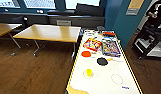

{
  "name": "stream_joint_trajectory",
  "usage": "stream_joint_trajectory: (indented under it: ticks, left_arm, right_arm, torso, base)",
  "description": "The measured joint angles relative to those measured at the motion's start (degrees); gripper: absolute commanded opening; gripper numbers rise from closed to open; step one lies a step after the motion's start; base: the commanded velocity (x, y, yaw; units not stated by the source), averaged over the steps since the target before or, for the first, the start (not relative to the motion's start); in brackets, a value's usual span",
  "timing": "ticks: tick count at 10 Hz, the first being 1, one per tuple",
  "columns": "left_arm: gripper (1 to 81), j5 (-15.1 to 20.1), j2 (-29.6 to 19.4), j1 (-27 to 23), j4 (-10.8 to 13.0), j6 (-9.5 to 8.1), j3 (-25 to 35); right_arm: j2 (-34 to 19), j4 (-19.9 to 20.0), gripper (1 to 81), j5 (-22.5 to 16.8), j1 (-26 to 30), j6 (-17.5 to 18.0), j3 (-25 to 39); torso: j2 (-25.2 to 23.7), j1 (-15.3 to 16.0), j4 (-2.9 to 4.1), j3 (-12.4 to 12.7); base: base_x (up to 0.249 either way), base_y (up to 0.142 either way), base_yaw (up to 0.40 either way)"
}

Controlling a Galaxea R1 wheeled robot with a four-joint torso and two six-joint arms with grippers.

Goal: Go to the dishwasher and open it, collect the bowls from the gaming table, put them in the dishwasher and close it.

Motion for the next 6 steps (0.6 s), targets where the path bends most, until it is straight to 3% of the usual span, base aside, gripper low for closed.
stream_joint_trajectory:
  ticks: [3, 6]
  left_arm:
    - [81.1, 0.00, -0.05, 0.00, 0.00, 0.16, 0.00]
    - [81.1, -0.04, -0.50, 0.00, 0.00, 0.18, 0.82]
  right_arm:
    - [1.27, -3.56, 1.0, 10.70, -14.38, -0.15, 0.04]
    - [5.94, -6.28, 1.0, 21.93, -27.59, -0.41, -4.85]
  torso:
    - [0.00, 0.00, 0.00, 0.00]
    - [0.00, 0.00, 0.00, 0.00]
  base:
    - [0.000, 0.000, 0.000]
    - [0.000, 0.000, 0.000]
